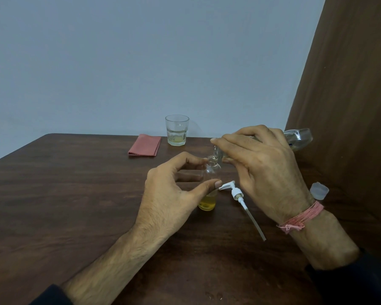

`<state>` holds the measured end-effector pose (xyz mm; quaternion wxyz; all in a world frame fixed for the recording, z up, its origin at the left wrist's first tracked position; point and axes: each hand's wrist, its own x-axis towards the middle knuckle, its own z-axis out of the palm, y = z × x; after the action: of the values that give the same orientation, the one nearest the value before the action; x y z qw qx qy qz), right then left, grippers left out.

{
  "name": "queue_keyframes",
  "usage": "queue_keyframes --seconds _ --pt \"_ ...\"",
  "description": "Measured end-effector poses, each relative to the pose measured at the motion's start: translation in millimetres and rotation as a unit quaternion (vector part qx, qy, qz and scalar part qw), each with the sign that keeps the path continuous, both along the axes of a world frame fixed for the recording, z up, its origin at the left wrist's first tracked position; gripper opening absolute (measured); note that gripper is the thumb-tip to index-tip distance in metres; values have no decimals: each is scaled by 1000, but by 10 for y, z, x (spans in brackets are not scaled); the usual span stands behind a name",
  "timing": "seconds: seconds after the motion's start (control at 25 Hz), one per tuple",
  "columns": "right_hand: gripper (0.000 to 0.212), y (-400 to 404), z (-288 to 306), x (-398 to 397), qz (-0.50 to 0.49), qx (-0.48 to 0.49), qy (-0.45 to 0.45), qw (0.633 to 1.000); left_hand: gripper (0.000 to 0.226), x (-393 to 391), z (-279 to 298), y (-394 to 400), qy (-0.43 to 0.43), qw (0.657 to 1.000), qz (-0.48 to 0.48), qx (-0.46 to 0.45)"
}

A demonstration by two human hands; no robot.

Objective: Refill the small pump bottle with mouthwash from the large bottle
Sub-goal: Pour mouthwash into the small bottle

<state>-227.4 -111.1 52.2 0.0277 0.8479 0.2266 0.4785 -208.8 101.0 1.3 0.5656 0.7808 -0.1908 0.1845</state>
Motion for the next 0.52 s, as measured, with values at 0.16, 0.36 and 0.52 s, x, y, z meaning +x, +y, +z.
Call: queue_keyframes --seconds 0.16,0.36,0.52 --pt "60 1 5 -12 0 3 3 1000 42 0 -1 0 1 1000 -2 -4" --pt "60 7 5 -11 1 3 0 1000 41 2 -4 -1 3 1000 -5 -7" --pt "57 -4 -5 -4 10 4 1 1000 41 7 -10 4 2 1000 -3 -7"
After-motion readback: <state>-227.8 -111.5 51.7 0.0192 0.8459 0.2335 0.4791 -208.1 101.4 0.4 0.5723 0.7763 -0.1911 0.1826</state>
